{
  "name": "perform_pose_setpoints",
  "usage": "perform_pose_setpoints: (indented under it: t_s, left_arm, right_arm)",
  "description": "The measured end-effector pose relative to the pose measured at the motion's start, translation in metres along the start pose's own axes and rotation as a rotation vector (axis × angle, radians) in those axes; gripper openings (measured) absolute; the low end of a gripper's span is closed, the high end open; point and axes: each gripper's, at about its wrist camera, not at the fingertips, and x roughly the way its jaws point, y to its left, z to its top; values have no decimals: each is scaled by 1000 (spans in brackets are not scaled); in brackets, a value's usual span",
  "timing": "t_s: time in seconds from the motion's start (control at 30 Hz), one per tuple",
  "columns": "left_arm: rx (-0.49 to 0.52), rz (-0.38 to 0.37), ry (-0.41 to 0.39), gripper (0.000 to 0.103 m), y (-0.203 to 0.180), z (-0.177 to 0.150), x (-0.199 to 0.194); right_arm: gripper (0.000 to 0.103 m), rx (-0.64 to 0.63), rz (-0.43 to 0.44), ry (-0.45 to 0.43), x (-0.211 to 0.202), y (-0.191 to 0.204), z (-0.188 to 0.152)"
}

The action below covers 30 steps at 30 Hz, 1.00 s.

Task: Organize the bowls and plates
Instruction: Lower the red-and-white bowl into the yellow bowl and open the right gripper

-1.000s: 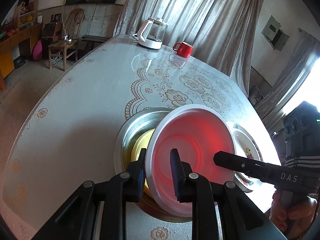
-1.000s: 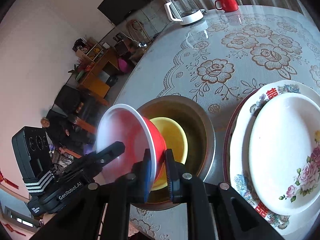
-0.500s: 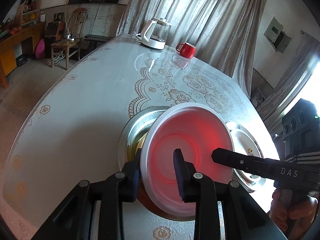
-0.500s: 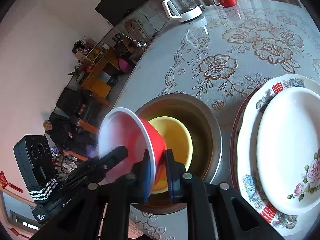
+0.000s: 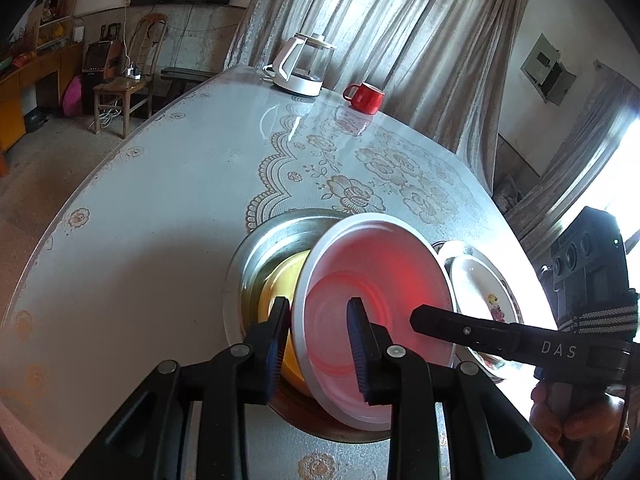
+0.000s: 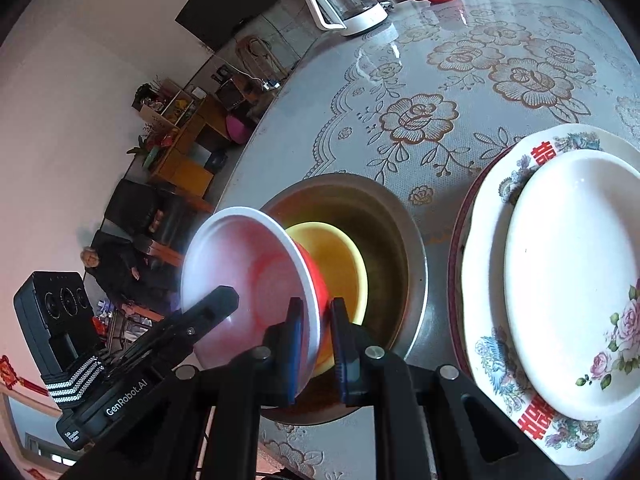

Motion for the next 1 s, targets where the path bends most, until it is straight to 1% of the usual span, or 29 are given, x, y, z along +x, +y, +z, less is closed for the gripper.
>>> perform_pose_setpoints:
  t_s: [0.6, 0.67, 0.77, 0.87, 0.97, 1.0]
  left_arm:
    - [-12, 0, 17, 29, 2, -5, 4]
    - [-11, -2, 20, 29, 2, -6, 5]
    - [-13, 6, 18, 29, 3, -7, 4]
    - [-17, 15, 10, 32, 5, -5, 3]
    - [-23, 17, 6, 33, 7, -3, 2]
    - [-23, 19, 3, 38, 8, -3, 2]
  right_arm:
    - [14, 4, -9, 5, 0, 1, -2]
    - [14, -3, -20, -3, 0, 4, -2]
    - [14, -51, -81, -16, 1, 11, -3]
    - [14, -66, -80, -22, 2, 12, -3]
    - [14, -71, -103, -34, 2, 11, -2]
    - [15, -70, -108, -38, 2, 11, -1]
